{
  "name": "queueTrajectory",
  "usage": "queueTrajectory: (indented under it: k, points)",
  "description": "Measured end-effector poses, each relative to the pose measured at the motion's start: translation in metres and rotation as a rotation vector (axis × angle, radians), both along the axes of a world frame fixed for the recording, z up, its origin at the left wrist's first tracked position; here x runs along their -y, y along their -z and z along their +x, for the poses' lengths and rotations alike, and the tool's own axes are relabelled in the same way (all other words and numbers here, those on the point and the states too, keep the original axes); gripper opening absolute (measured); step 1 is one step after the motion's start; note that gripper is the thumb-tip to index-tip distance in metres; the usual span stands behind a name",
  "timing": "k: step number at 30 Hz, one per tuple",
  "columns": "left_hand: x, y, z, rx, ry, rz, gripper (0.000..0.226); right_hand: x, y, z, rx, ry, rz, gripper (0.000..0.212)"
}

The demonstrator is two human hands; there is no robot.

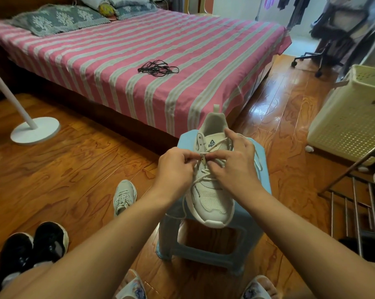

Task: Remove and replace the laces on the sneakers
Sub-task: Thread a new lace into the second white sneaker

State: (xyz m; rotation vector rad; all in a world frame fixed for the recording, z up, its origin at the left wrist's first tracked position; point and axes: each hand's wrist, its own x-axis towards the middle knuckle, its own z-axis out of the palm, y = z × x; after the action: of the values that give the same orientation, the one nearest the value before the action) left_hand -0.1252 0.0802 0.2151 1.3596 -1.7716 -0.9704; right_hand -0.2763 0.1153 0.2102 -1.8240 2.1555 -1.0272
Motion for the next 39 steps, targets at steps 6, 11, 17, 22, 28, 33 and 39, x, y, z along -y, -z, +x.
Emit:
queueTrajectory:
  k: [6,11,17,22,28,33,39]
  points:
    - [-0.003,0.000,0.000,-0.240,-0.114,0.069,0.011,0.000,0.002,0.001,0.018,0.008,-0.009,0.014]
    - [-0.001,0.006,-0.004,-0.253,-0.150,0.106,0.013,-0.001,0.001,0.001,0.017,0.009,0.008,0.014]
    - [0.000,0.011,-0.009,-0.328,-0.178,0.156,0.012,-0.001,0.002,0.005,0.108,0.012,-0.012,0.018]
    - [-0.001,0.015,-0.010,-0.407,-0.130,0.187,0.008,-0.001,0.005,0.010,0.099,0.045,-0.021,0.018]
    - [0.009,0.011,0.000,-0.104,0.181,-0.099,0.027,0.002,0.002,0.010,0.046,0.057,-0.031,0.011]
    - [0.019,0.000,0.006,0.191,0.353,-0.205,0.042,-0.001,-0.003,0.013,0.070,0.068,-0.071,0.013]
    - [0.028,-0.006,0.015,0.283,0.310,-0.270,0.034,-0.003,-0.045,-0.062,0.366,0.366,-0.315,0.012]
